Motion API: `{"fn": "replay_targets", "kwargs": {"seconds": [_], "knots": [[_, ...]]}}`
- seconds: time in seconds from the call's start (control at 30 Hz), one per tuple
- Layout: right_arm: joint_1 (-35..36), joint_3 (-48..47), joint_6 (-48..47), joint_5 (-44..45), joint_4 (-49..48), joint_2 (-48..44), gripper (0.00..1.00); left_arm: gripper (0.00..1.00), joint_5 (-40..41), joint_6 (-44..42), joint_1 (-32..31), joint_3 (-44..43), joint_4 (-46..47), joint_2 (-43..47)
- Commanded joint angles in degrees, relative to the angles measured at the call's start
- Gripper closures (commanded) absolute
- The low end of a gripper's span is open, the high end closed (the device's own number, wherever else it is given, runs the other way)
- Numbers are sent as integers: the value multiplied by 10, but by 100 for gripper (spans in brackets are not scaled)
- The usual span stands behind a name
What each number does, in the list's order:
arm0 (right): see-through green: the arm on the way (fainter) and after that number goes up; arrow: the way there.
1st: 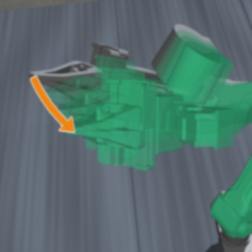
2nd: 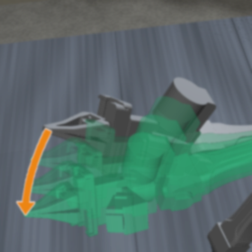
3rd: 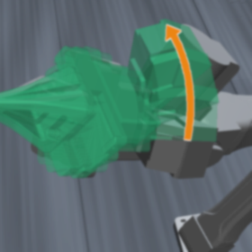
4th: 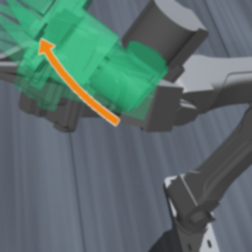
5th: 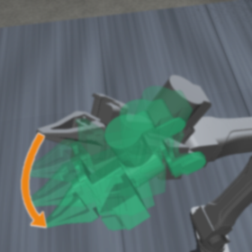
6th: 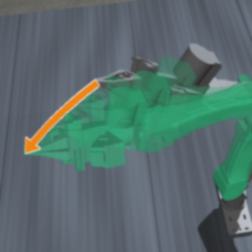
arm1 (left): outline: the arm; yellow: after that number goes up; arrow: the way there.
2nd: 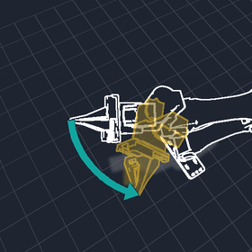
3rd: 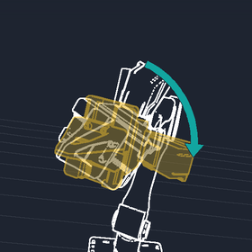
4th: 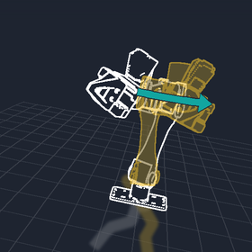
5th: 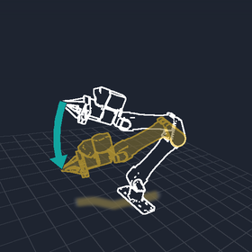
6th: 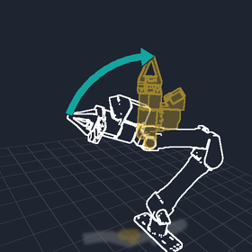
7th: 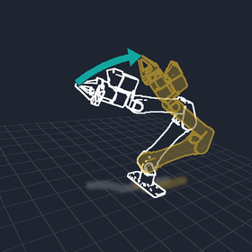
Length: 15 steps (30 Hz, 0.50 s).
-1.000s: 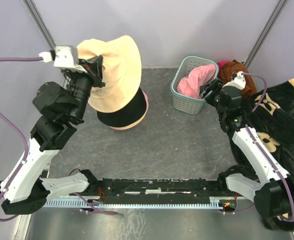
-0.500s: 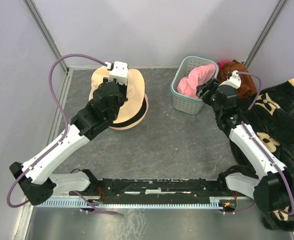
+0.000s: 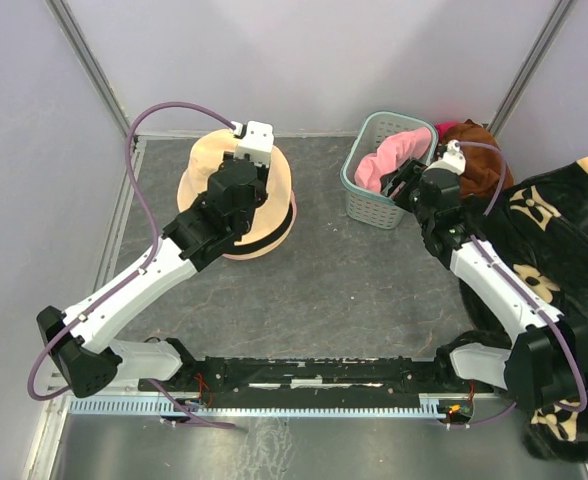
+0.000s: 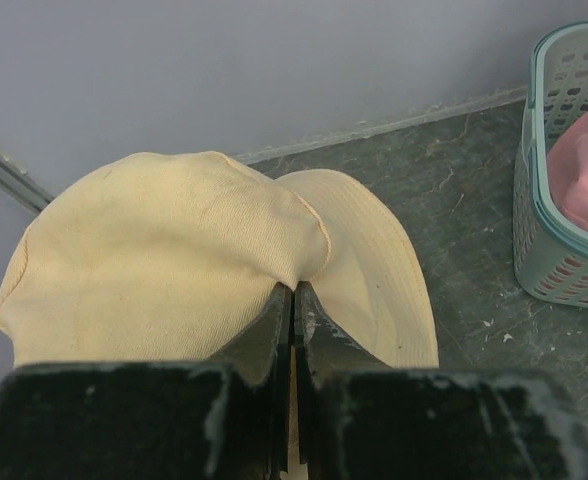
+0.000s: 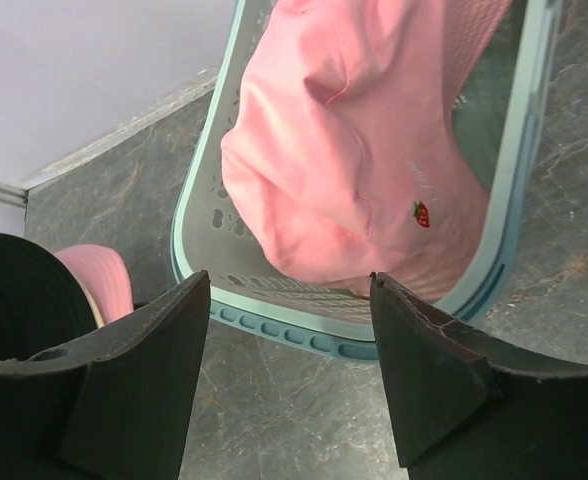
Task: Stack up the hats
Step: Stack the hat on the hat.
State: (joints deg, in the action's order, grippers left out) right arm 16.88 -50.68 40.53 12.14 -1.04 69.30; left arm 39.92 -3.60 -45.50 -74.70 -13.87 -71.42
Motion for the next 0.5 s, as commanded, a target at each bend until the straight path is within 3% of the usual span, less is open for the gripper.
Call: {"fn": "replay_targets", "kwargs": {"seconds": [0.0,0.33,0.47], "knots": [[12,-38,-15,-24,-41,13,27,92,-4,25,2,-1,32,2],[55,-81,-24,-85,-80,67,25,49,25,70,3,27,53,47],[77,-106,-30,-113,-100,94,24,40,27,91,2,17,53,71]]}}
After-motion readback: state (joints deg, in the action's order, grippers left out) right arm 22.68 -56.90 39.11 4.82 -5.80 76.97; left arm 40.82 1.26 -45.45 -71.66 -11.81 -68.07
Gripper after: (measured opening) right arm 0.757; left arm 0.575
